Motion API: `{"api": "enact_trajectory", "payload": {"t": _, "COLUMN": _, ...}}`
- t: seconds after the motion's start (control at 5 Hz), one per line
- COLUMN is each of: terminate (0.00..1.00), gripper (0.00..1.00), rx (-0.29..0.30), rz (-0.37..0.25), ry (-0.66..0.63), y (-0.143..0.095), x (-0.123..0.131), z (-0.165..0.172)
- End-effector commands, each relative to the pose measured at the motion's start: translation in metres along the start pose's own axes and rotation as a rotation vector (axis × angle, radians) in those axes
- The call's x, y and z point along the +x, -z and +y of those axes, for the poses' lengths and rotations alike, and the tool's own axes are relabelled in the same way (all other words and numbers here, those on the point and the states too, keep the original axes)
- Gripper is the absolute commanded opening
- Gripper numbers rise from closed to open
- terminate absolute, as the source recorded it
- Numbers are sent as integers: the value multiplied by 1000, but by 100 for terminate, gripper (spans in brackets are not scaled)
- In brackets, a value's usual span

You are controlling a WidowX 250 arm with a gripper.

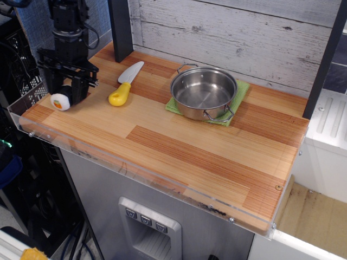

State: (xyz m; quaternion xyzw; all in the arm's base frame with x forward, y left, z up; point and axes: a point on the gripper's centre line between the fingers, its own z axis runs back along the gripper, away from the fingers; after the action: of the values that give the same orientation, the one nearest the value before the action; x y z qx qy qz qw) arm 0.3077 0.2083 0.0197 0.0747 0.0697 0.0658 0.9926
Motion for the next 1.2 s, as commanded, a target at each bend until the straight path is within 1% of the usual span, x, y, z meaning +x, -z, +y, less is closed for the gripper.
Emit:
{"api": "enact_trajectory", "payload": {"t": 0.0, "terminate": 0, "gripper": 0, "rx": 3, "rz": -35, "ry": -8, "y": -12, "x": 0, "z": -12}}
{"api": "enact_trajectory", "payload": {"t": 0.2, "terminate": 0, "gripper": 0, "rx": -15, "rz": -116, "ry": -123, "y": -57, "x": -12, "z": -19}}
{"api": "enact_trajectory", "payload": {"t": 0.4, "terminate": 0, "gripper": 0, "rx": -37, "rz": -219, "ry": -274, "y": -109, "x": -18, "z": -37}}
{"api": "enact_trajectory", "payload": {"t": 0.6, "terminate": 0, "gripper": 0, "rx": -115, "rz": -279, "ry": -283, "y": -155, "x": -1, "z": -80}}
{"api": "enact_trajectory", "payload": {"t": 0.8, "terminate": 0, "gripper": 0, "rx": -163, "rz": -266, "ry": -179, "y": -157, "x": 23, "z": -134}}
{"api": "enact_trajectory", "payload": {"t": 1.0, "terminate": 0, "gripper": 0, "rx": -147, "rz": -210, "ry": -134, "y": -147, "x": 35, "z": -182}}
